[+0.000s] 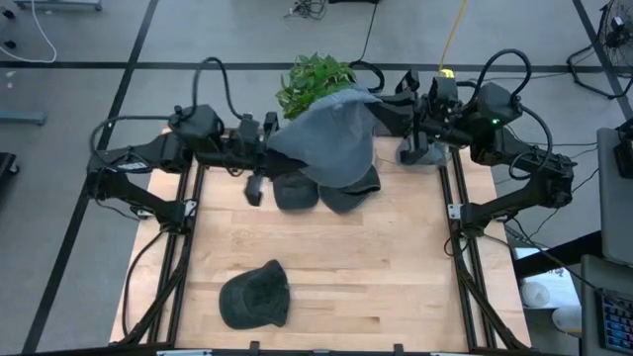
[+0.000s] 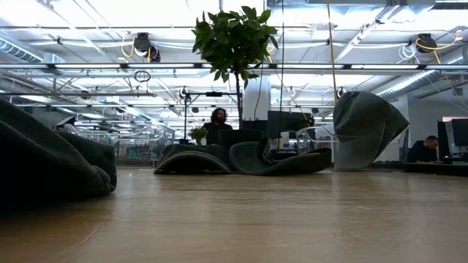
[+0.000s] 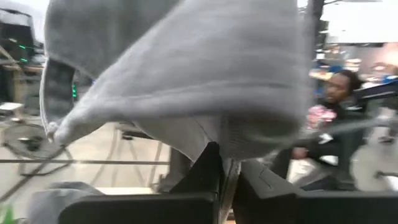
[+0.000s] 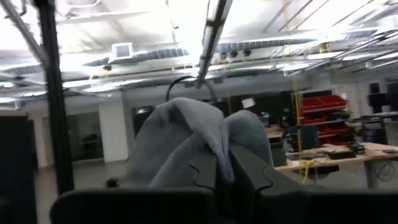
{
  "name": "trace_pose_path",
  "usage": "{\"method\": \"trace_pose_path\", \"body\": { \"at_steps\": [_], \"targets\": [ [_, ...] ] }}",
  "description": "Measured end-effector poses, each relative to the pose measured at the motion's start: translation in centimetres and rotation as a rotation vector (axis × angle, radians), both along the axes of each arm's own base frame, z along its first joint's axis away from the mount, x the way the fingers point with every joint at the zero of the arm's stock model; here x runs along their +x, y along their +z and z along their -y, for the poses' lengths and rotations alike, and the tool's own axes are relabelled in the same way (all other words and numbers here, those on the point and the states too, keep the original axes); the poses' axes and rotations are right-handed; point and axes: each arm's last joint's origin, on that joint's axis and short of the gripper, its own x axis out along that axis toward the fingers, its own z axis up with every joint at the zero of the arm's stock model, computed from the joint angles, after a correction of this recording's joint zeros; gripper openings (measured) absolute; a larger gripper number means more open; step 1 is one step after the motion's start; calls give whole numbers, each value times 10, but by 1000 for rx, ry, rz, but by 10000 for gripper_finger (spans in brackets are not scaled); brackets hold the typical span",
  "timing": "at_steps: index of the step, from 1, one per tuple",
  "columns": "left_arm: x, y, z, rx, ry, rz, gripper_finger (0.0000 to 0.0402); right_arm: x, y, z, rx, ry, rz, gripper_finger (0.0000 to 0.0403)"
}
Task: Pick & Place hat
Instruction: Put the gray cap into the right transparent bin
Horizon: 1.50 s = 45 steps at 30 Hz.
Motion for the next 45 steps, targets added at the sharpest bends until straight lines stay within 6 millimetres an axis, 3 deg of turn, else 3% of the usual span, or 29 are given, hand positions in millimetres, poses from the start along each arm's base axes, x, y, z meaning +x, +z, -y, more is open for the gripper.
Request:
{"method": "trace_pose_path", "body": {
  "at_steps": [9, 15, 21, 27, 38, 45],
  "targets": [
    [-47, 10, -3, -96, -201, -86, 9, -14, -2, -11, -2, 348, -99, 81],
    [-63, 10, -5, -168, -316, -149, 9, -16, -10, -13, 66, 393, -195, 138],
    [-66, 6, -5, -267, -445, -236, 9, -14, -11, -12, 104, 400, -203, 189],
    [-69, -4, -5, -354, -507, -370, 9, -9, -14, -7, 293, 437, -240, 223],
    [-70, -8, -2, -431, -560, -451, 9, 19, -41, 8, 450, 436, -427, 231],
    [-48, -19, -5, -448, -552, -501, 9, 30, -48, 19, 489, 478, -456, 226]
  ]
}}
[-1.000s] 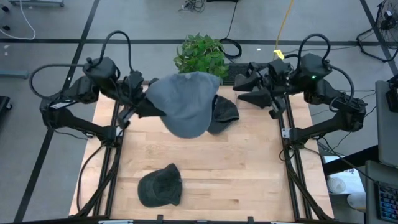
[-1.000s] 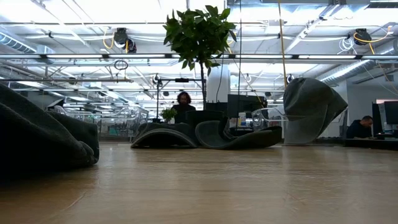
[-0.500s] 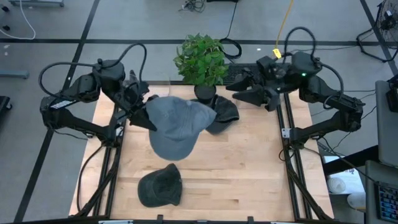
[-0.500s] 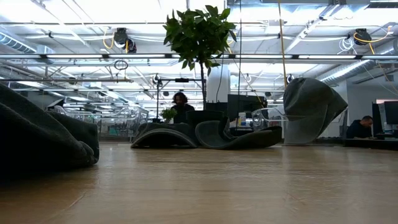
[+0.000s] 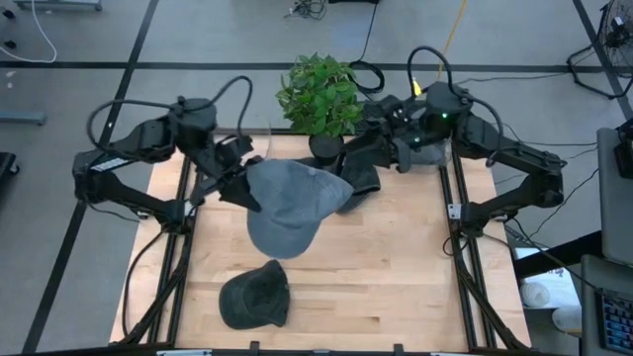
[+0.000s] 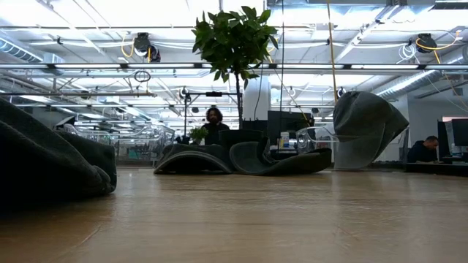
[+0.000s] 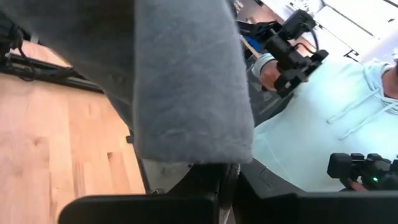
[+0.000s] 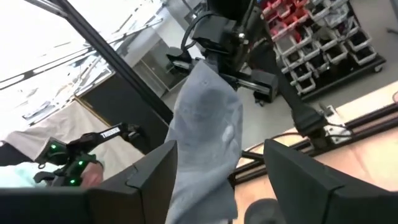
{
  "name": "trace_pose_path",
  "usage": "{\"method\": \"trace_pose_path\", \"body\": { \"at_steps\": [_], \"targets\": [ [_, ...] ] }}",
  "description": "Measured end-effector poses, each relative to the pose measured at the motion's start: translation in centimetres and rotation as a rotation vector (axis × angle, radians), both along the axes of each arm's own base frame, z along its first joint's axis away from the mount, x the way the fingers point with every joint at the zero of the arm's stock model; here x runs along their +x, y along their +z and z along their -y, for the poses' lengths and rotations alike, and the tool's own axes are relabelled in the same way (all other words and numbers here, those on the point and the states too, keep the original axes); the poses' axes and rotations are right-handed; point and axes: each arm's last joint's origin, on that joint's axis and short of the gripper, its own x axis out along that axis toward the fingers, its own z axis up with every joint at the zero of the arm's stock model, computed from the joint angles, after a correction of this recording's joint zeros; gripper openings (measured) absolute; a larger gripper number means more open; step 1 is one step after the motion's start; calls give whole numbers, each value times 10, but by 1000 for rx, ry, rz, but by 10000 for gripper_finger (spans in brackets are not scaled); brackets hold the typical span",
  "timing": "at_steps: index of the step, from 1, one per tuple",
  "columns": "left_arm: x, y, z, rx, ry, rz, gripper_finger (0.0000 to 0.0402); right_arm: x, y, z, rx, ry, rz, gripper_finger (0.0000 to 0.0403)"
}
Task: Pick & Place hat
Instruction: Put the gray cap into the right transparent bin
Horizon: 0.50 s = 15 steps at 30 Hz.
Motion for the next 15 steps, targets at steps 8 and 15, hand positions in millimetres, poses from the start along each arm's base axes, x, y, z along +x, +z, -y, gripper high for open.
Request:
{"method": "trace_pose_path", "body": {
  "at_steps": [8, 15],
  "targets": [
    [20, -5, -3, 40, -14, -32, 9, -3, -2, 12, 5, 3, -18, 209],
    [41, 9, -6, 120, -26, -60, 9, -1, -7, 17, 35, 25, -61, 217]
  ]
}}
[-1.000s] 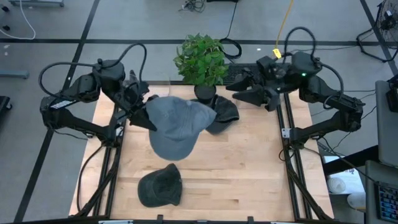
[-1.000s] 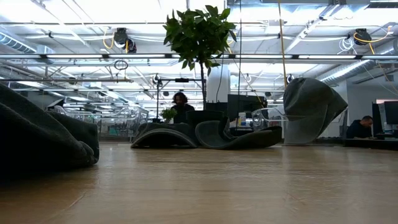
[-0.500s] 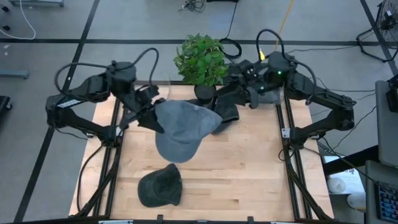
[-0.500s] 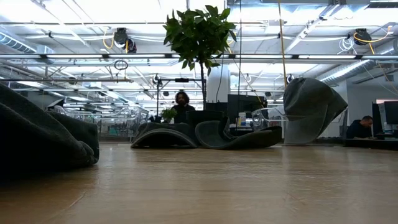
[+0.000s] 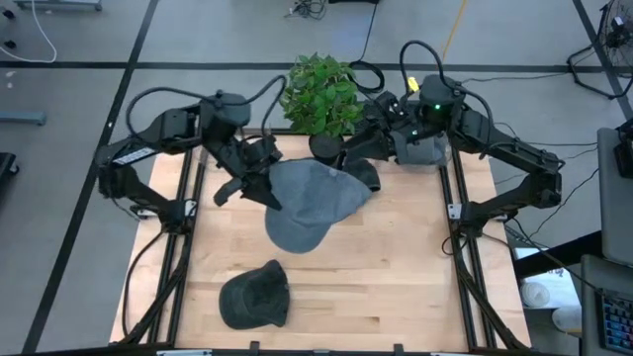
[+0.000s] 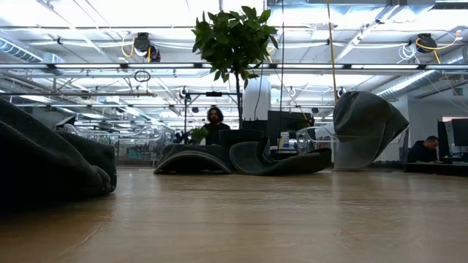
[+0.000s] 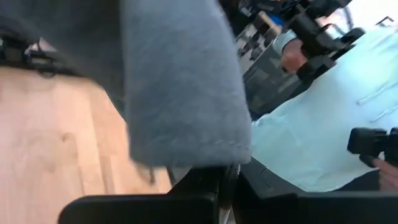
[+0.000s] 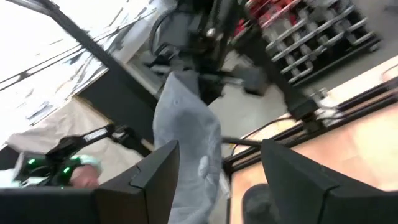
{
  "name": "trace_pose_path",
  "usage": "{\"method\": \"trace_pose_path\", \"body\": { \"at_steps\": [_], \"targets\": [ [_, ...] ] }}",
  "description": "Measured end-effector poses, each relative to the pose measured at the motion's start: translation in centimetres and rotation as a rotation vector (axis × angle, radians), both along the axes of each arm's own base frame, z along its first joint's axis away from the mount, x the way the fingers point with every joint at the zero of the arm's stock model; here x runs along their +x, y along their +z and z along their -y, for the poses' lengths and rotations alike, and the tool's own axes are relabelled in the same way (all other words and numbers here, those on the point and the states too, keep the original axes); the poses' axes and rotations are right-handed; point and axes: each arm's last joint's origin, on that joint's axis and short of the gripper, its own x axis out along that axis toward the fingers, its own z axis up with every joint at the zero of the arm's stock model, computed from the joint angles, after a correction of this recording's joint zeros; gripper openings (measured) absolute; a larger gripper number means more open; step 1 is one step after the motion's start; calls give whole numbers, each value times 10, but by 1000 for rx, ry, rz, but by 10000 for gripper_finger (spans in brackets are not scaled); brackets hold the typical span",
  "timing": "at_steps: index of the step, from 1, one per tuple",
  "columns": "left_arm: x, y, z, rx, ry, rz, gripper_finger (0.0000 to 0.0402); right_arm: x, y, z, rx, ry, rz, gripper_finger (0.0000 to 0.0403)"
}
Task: Pick & Place hat
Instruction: Put the gray cap into the right transparent bin
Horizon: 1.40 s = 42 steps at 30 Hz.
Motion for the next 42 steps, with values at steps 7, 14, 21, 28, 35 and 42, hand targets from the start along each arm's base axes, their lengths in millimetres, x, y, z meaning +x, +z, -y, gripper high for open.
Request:
{"method": "trace_pose_path", "body": {
  "at_steps": [7, 14, 21, 28, 35, 42],
  "targets": [
    [22, 5, -3, 47, -9, -29, 9, 8, -7, 1, 17, 61, -32, 219],
    [30, 2, -5, 56, -17, -40, 9, 23, -20, -5, 39, 145, -92, 219],
    [30, 1, -5, 61, -11, -53, 9, 32, -24, -20, 50, 227, -108, 218],
    [30, 1, -5, 62, -10, -52, 8, 38, -28, -25, 50, 247, -117, 178],
    [30, 1, -6, 65, -1, -54, 8, 39, -27, -24, 62, 240, -110, 46],
    [30, 1, -6, 70, -3, -51, 9, 39, -25, -23, 76, 241, -101, 5]
  ]
}}
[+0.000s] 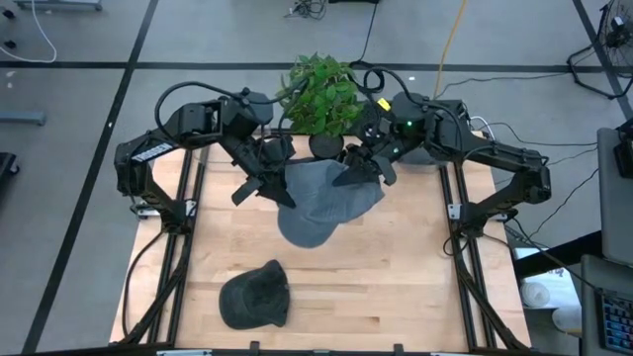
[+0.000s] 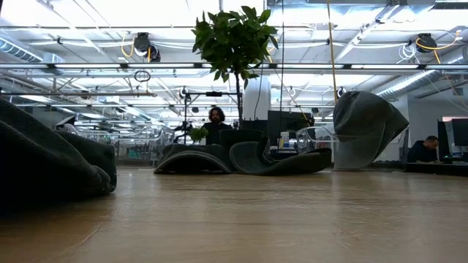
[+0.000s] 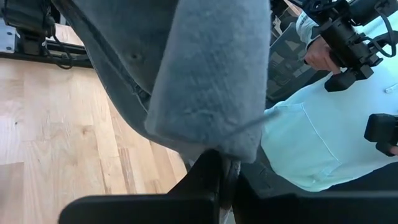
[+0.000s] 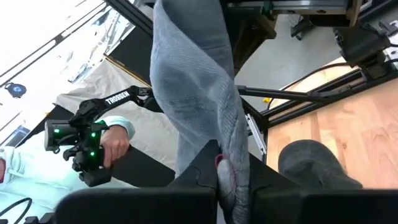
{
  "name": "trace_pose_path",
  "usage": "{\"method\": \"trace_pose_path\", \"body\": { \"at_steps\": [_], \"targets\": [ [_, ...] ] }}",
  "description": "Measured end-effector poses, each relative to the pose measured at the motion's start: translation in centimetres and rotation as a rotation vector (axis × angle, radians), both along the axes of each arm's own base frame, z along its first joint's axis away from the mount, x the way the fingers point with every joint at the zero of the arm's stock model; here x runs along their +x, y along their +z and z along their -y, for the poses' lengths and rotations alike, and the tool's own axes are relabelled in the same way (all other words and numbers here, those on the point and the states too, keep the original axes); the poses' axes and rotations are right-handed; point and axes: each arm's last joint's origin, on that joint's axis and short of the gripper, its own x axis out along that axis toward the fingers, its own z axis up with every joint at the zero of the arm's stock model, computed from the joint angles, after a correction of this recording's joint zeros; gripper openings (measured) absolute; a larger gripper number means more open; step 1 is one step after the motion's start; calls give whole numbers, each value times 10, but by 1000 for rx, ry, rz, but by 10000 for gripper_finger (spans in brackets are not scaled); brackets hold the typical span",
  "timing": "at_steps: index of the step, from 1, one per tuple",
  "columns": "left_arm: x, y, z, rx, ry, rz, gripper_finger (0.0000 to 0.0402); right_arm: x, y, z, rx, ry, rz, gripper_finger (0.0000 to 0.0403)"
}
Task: Pick & Place hat
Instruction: Put the gray cap into the right transparent bin
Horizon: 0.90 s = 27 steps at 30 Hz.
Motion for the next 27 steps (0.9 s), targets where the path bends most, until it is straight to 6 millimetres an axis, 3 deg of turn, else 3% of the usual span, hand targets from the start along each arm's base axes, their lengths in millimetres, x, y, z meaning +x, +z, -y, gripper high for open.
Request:
{"method": "trace_pose_path", "body": {
  "at_steps": [5, 14, 20, 27],
  "targets": [
    [0, 0, -4, -31, 29, -28, 47, -8, 6, 6, -6, -26, 24, 3],
    [-2, 1, -14, -80, 83, -63, 117, -45, 32, 23, 2, -120, 122, 2],
    [-4, 1, -22, -117, 71, -67, 136, -62, 42, 25, 32, -145, 135, 1],
    [-23, 12, -23, -122, 67, -34, 136, -87, 53, 25, 39, -171, 165, 1]
  ]
}}
